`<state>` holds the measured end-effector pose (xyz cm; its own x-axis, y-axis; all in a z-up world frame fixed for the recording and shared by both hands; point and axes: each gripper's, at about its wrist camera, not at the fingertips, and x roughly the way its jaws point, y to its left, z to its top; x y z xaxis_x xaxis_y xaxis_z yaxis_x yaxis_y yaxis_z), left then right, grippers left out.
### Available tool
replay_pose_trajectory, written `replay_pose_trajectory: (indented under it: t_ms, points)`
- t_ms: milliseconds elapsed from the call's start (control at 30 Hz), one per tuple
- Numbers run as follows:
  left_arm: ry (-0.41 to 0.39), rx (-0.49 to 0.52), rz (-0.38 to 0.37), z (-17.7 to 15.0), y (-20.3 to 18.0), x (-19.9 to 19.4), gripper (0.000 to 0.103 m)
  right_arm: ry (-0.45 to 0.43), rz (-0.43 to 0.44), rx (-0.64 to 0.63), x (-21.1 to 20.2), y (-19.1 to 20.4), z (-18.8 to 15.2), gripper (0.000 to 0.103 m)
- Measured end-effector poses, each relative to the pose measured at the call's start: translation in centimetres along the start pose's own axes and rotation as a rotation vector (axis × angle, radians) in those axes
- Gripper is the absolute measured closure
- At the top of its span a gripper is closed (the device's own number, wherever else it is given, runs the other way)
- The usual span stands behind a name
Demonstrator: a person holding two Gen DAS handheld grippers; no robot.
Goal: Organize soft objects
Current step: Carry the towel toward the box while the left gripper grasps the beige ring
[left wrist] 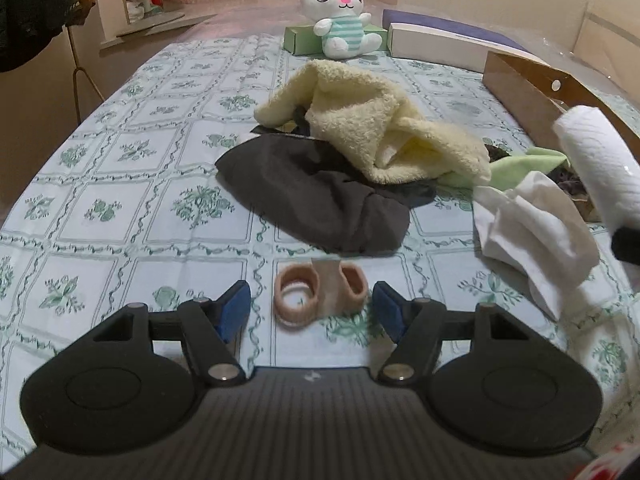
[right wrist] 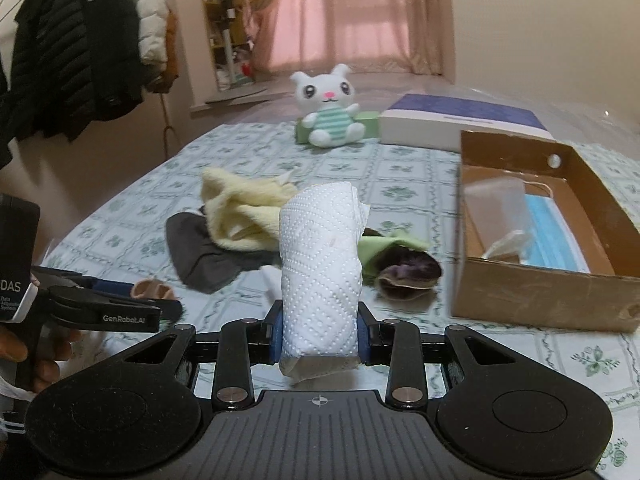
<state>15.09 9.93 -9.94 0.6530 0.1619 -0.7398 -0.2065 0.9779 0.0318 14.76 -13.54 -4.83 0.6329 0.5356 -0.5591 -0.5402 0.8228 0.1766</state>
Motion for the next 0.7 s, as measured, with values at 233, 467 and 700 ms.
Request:
replay_pose_trajectory:
  t_ms: [233, 467, 700]
  points:
    - [-0.010, 0.028, -0.010, 0.0, -0.4, 0.0, 0.065, -0.004, -0.029, 0.043, -0.6, -2.0, -0.1, 0.068]
    - [-0.027, 0.051, -0.037, 0.4, -1.4, -1.6, 0.076, -0.013, -0.050, 0.100, -1.7, -4.1, -0.4, 0.068]
    - [-0.108, 0.122, -0.122, 3.2, -5.3, -4.3, 0.077, -0.046, -0.092, 0.160, -3.6, -7.2, 0.1, 0.068]
